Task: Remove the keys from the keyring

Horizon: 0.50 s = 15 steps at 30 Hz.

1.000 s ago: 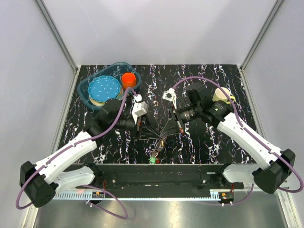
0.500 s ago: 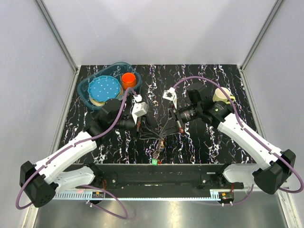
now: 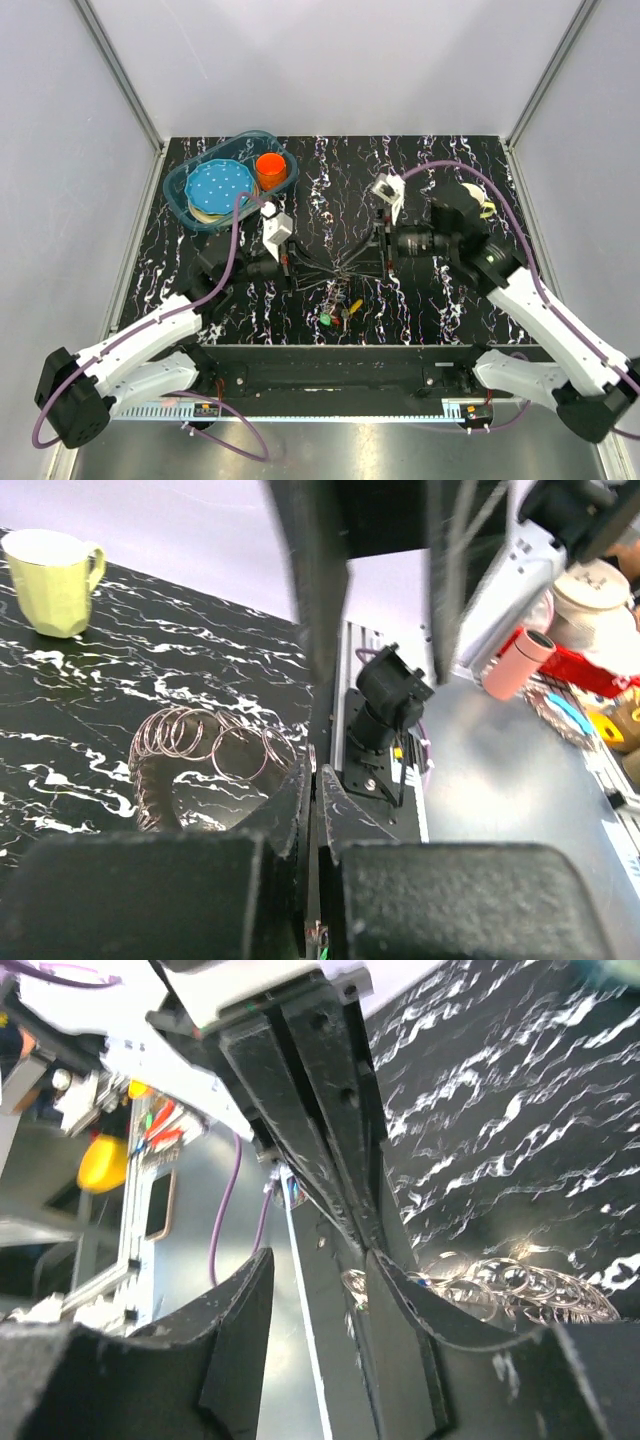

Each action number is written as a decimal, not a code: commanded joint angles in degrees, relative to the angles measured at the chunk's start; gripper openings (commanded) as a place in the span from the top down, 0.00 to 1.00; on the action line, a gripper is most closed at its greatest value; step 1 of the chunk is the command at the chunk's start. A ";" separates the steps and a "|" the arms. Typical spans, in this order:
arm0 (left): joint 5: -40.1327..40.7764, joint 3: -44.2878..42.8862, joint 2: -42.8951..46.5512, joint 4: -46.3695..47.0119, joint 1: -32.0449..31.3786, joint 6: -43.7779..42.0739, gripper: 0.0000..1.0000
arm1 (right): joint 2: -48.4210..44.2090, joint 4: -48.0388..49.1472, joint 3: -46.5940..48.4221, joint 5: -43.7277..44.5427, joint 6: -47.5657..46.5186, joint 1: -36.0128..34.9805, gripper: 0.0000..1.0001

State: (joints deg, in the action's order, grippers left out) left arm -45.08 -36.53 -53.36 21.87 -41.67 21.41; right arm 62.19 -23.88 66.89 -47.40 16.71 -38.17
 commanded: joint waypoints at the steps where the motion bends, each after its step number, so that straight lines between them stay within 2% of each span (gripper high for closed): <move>1: 7.72 1.64 1.33 15.83 -0.17 7.75 1.00 | -7.69 12.78 -5.09 9.51 4.65 -0.15 0.51; 5: 11.06 2.52 2.38 18.65 -0.17 9.53 1.00 | -12.00 14.65 -9.93 14.52 4.74 -0.15 0.51; 8: 16.06 2.43 3.70 15.15 -0.08 7.16 1.00 | -13.58 14.65 -12.13 19.52 6.14 -0.15 0.52; 11: 21.77 1.99 5.45 6.12 0.36 3.39 1.00 | -13.85 14.13 -14.50 23.13 8.77 -0.06 0.52; 14: 30.46 0.68 7.30 -1.54 1.32 -0.48 1.00 | -12.72 11.58 -17.13 26.21 10.27 -0.15 0.53; 15: 35.80 0.41 8.79 -6.61 1.59 -1.19 1.00 | -12.28 10.70 -17.84 27.43 10.19 -0.06 0.54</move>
State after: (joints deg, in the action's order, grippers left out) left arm -25.47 -33.36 -48.34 24.51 -41.39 25.32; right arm 48.93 -11.99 51.64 -26.94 24.40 -38.20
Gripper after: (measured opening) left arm 0.009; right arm 0.476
